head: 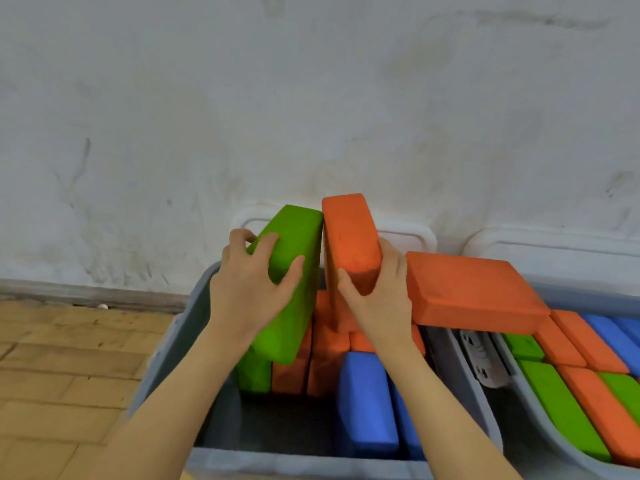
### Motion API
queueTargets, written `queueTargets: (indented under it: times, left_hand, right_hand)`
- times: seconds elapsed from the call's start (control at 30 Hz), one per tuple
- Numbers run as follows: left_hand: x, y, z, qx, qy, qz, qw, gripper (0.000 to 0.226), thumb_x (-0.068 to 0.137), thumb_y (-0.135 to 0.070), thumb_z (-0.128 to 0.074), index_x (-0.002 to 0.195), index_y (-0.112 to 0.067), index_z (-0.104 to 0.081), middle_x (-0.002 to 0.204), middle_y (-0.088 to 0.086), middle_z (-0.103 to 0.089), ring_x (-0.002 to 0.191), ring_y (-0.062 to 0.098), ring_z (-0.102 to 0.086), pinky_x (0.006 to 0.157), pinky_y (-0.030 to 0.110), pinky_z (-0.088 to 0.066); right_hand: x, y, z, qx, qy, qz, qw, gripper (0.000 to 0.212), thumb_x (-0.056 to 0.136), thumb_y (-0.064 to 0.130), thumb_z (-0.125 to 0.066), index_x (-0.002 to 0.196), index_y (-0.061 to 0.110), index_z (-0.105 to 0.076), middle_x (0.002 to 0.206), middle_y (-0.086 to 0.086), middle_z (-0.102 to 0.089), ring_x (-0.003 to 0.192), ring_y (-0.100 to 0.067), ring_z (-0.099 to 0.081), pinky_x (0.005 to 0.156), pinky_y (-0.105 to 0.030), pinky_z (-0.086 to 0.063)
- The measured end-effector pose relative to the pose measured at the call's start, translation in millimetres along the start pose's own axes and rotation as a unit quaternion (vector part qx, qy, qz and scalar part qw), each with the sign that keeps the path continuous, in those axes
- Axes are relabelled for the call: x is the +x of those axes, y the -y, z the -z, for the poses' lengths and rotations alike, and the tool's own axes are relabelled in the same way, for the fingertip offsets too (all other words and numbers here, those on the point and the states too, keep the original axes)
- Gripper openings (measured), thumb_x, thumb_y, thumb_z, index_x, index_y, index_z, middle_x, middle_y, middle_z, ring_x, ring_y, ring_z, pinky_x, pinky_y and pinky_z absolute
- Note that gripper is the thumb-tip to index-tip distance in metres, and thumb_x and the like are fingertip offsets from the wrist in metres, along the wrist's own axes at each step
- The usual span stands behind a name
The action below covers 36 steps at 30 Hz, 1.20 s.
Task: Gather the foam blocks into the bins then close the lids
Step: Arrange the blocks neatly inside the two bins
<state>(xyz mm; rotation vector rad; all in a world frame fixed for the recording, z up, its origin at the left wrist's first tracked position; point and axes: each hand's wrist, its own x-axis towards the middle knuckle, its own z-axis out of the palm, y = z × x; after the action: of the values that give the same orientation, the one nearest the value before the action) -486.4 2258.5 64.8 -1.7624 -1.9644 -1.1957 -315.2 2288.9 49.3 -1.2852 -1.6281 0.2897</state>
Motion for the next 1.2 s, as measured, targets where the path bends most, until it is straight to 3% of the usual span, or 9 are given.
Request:
queueTargets:
  times: [0.1,0.23,0.37,0.57,0.7,0.8,0.93,1.03,1.2]
  left_hand:
    - [5.9,-7.4,0.7,0.023,0.068,-0.024,0.997,0.066,0.076,-0.065,-0.036,0.123,-0.022,-0.055,0.120,0.010,-0.040,0.091,0.033,-0.057,0.060,0.036,-0.046]
    - [7.7,-8.6,3.3,0.050,0.120,-0.037,0.991,0.079,0.069,-0.068,-0.026,0.141,-0.036,-0.037,0.147,-0.003,-0.028,0.117,0.028,-0.048,0.079,0.040,-0.048]
    - [9.1,-13.5,14.0,-0.013,0.159,-0.021,0.987,0.081,0.069,-0.064,-0.031,0.139,-0.026,-0.044,0.150,0.000,-0.034,0.127,0.030,-0.045,0.094,0.044,-0.045]
    - [-7.0,-27.1,49.4,-0.004,0.103,-0.022,0.994,0.069,0.077,-0.054,-0.043,0.133,-0.016,-0.053,0.142,0.006,-0.046,0.111,0.035,-0.057,0.087,0.046,-0.051]
    - [-33.7,-31.4,63.8,0.030,0.109,-0.024,0.993,0.067,0.078,-0.054,-0.044,0.128,-0.013,-0.058,0.138,0.008,-0.051,0.101,0.038,-0.062,0.077,0.045,-0.054]
    - [-66.3,-31.6,63.4,0.017,0.122,0.005,0.992,0.067,0.080,-0.056,-0.045,0.131,-0.013,-0.055,0.141,0.006,-0.047,0.108,0.036,-0.060,0.074,0.048,-0.056]
    - [-90.0,-39.5,64.4,0.003,0.113,0.033,0.993,0.068,0.080,-0.056,-0.046,0.133,-0.014,-0.053,0.144,0.004,-0.044,0.117,0.034,-0.054,0.076,0.049,-0.056]
    - [-95.2,-45.4,70.9,0.011,0.103,0.044,0.994,0.068,0.080,-0.057,-0.045,0.133,-0.016,-0.053,0.144,0.003,-0.044,0.118,0.033,-0.054,0.081,0.047,-0.054]
    - [-95.1,-39.0,63.4,-0.006,0.146,0.065,0.987,0.073,0.080,-0.063,-0.041,0.138,-0.019,-0.046,0.148,0.001,-0.037,0.128,0.030,-0.045,0.098,0.050,-0.044]
  right_hand:
    - [6.6,-3.2,1.8,-0.048,0.037,0.057,0.997,0.060,0.087,0.042,-0.056,0.143,0.037,-0.034,0.153,-0.003,-0.019,0.132,-0.023,-0.036,0.083,-0.042,-0.048]
    - [15.5,-6.8,5.7,-0.066,0.087,0.059,0.992,0.060,0.084,0.045,-0.063,0.139,0.042,-0.038,0.156,0.000,-0.013,0.139,-0.020,-0.026,0.087,-0.043,-0.048]
    - [20.4,-2.5,16.5,-0.050,0.113,0.053,0.991,0.060,0.083,0.042,-0.067,0.138,0.039,-0.043,0.156,-0.002,-0.017,0.137,-0.016,-0.027,0.091,-0.043,-0.047]
    - [7.7,26.4,41.5,-0.051,0.064,0.097,0.992,0.057,0.077,0.056,-0.063,0.131,0.038,-0.054,0.146,-0.007,-0.040,0.122,-0.015,-0.045,0.075,-0.036,-0.051]
    - [-11.4,33.9,56.1,-0.060,0.117,0.086,0.988,0.059,0.077,0.056,-0.066,0.132,0.038,-0.053,0.145,-0.009,-0.042,0.122,-0.023,-0.051,0.080,-0.038,-0.049]
    - [-32.8,28.3,62.5,-0.069,0.159,0.102,0.980,0.059,0.076,0.061,-0.062,0.131,0.039,-0.054,0.146,-0.008,-0.042,0.120,-0.024,-0.054,0.076,-0.039,-0.051]
    - [-51.3,25.4,65.8,-0.055,0.148,0.137,0.978,0.058,0.074,0.065,-0.053,0.123,0.034,-0.062,0.136,-0.014,-0.052,0.107,-0.026,-0.063,0.059,-0.036,-0.056]
    - [-56.7,26.7,71.7,-0.041,0.142,0.140,0.979,0.059,0.074,0.066,-0.053,0.119,0.031,-0.064,0.132,-0.014,-0.056,0.099,-0.025,-0.066,0.055,-0.033,-0.054]
    - [-54.2,20.1,74.5,-0.053,0.186,0.096,0.976,0.060,0.076,0.062,-0.064,0.129,0.035,-0.056,0.144,-0.009,-0.044,0.111,-0.024,-0.059,0.072,-0.036,-0.051]
